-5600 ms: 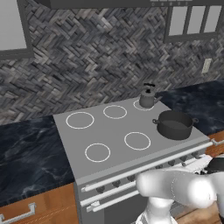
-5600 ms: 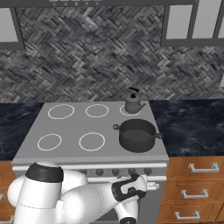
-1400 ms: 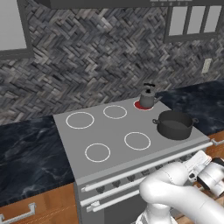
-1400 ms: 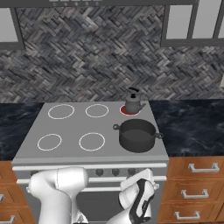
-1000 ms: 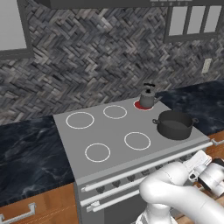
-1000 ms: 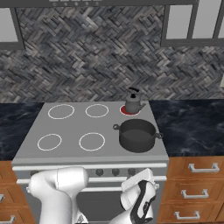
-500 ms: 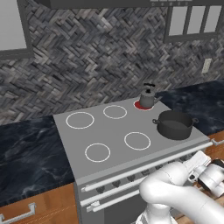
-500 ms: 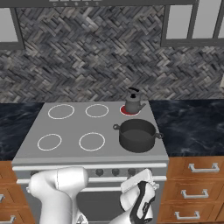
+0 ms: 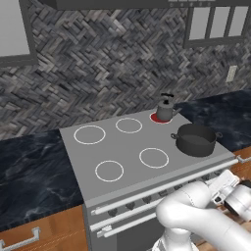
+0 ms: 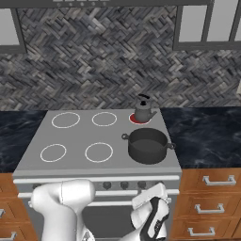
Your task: Pick the kettle from the cabinet and place it on a stove burner. Then pick the pot from the counter and place it on another stove burner. Finally, turn both burners on.
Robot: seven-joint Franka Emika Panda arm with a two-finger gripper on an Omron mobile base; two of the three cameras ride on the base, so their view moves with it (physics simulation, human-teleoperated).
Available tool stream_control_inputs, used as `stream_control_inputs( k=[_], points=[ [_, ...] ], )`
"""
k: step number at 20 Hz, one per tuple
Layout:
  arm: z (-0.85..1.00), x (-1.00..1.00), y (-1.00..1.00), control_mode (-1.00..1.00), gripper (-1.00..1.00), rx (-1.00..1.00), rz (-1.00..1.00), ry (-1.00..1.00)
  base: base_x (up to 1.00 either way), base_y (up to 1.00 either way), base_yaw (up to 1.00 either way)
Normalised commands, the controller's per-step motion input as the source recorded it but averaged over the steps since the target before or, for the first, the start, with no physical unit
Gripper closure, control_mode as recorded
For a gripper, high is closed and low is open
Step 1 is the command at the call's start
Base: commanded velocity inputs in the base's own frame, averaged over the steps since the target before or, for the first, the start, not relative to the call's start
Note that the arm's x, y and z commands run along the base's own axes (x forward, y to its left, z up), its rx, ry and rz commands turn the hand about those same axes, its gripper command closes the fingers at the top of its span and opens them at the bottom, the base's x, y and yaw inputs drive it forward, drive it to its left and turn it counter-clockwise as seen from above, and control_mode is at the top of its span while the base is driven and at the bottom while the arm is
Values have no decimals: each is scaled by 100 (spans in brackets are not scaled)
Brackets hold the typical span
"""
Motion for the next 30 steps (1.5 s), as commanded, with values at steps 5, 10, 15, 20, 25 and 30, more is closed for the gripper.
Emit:
stream_control_inputs(
  k=[5, 10, 15, 20, 25, 30],
  points=[
    [5, -28, -11, -100, -100, 0, 0, -7, 0, 0, 0],
    [25, -52, -1, -100, -100, -2, 0, -10, 0, 0, 0],
    [38, -41, 0, -100, -100, -3, 0, -10, 0, 0, 0],
    [46, -1, -9, -100, -100, 0, 0, -2, 0, 0, 0],
    [5, 3, -15, -100, -100, 12, 0, 3, 0, 0, 0],
    [-5, 0, -24, -100, -100, 24, 0, 7, 0, 0, 0]
  ],
)
